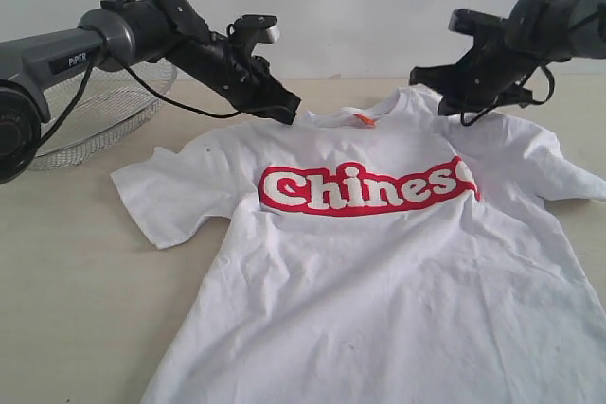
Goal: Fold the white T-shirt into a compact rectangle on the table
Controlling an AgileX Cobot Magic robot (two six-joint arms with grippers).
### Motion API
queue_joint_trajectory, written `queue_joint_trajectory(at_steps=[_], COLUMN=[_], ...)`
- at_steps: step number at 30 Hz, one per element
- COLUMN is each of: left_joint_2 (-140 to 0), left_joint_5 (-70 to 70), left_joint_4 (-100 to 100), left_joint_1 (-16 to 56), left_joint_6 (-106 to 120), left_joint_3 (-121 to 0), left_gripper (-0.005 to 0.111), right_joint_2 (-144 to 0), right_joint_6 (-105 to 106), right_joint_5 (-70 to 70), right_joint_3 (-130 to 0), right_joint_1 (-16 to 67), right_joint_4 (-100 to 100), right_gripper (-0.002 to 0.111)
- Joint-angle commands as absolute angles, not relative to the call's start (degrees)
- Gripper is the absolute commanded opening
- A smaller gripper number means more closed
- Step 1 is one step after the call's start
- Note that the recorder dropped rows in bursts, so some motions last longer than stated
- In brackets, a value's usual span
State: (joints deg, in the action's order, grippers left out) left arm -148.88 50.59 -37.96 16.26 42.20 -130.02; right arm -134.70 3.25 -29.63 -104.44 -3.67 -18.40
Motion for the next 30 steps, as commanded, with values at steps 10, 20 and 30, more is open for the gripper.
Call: queue_joint_trajectory(at_steps=[10, 20, 30], left_joint_2=[-144.20, -135.11, -124.39], left_joint_5=[66.53, 69.96, 58.76], left_joint_4=[-39.95, -44.65, -42.43], left_joint_1=[12.98, 13.22, 13.22], left_joint_6=[38.81, 38.45, 38.79], left_joint_3=[-130.22, -120.43, -98.81], left_gripper=[0.005, 0.005, 0.005], right_joint_2=[-122.48, -110.07, -103.45], right_joint_6=[9.64, 19.41, 32.81], right_joint_5=[-41.93, -37.00, -41.23], right_joint_3=[-99.88, -78.26, -67.84], right_joint_1=[-14.86, -17.69, -7.35], right_joint_4=[-27.48, -38.22, -46.31], right_gripper=[0.000, 0.000, 0.000])
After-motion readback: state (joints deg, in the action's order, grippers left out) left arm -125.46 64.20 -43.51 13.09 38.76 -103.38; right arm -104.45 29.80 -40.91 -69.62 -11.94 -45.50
